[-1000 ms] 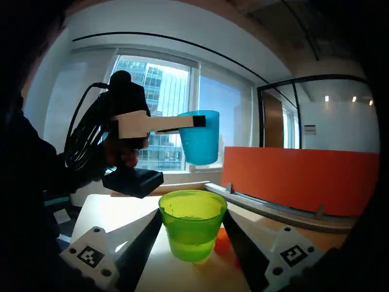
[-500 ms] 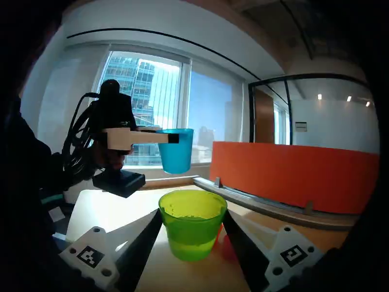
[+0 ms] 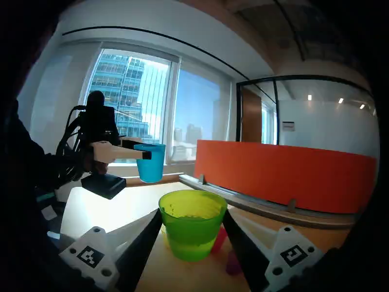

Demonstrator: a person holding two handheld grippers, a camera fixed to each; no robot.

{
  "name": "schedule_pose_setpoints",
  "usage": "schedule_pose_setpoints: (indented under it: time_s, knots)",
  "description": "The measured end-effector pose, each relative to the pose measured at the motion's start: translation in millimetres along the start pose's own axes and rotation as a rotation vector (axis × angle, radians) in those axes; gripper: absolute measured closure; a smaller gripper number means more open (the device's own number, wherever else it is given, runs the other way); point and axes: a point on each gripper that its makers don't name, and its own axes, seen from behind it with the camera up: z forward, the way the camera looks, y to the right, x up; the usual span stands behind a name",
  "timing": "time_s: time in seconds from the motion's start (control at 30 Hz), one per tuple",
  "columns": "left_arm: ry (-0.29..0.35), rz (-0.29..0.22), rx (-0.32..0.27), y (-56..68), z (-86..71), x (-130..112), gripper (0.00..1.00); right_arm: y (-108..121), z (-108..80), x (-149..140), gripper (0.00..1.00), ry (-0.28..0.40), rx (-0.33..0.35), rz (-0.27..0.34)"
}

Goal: Pour water

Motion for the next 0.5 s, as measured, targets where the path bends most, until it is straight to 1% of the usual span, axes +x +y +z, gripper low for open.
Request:
schedule_pose_setpoints:
  time_s: [0.27,0.5]
  knots:
    - [-0.023,-0.006,-0.002,1.1,-3.2,-12,0.11,11,-9.5,3,0.1,0.003,-0.025,0.005]
    - [-0.057,-0.004,-0.008,3.9,-5.3,-26,0.11,16,-13.3,-3,0.11,-0.018,-0.034,0.002]
